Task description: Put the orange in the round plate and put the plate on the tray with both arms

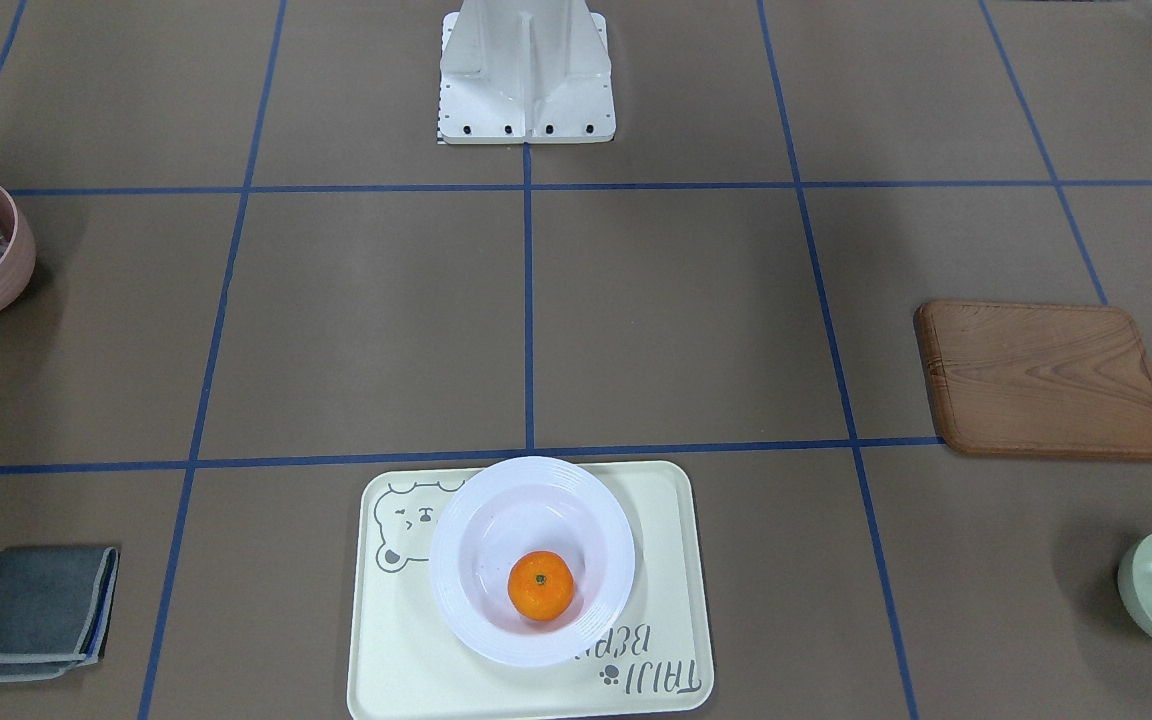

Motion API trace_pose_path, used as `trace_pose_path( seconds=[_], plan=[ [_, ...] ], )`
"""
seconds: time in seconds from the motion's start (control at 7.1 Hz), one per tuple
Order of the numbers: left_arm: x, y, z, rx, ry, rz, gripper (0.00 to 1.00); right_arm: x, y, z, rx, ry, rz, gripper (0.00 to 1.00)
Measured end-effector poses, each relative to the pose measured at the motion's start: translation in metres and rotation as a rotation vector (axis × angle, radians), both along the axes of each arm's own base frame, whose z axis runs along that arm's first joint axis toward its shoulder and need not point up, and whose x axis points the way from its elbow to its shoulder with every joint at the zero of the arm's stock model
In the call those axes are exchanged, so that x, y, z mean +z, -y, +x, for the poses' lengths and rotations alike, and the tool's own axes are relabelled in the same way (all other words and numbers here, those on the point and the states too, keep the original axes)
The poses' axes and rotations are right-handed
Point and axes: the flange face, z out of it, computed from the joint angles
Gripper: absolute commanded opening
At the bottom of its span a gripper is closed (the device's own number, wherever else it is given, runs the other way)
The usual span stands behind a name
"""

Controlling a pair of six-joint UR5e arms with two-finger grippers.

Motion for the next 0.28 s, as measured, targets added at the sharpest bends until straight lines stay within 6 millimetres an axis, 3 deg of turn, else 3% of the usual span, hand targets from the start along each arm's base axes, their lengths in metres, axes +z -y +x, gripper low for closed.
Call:
trace_pose_path(
  seconds=[0.28],
  plan=[
    [-0.0005, 0.0003, -0.0004, 0.001, 0.006, 0.005, 0.98, 0.0057, 0.0006, -0.0007, 0.0, -0.006, 0.015, 1.0]
  ],
)
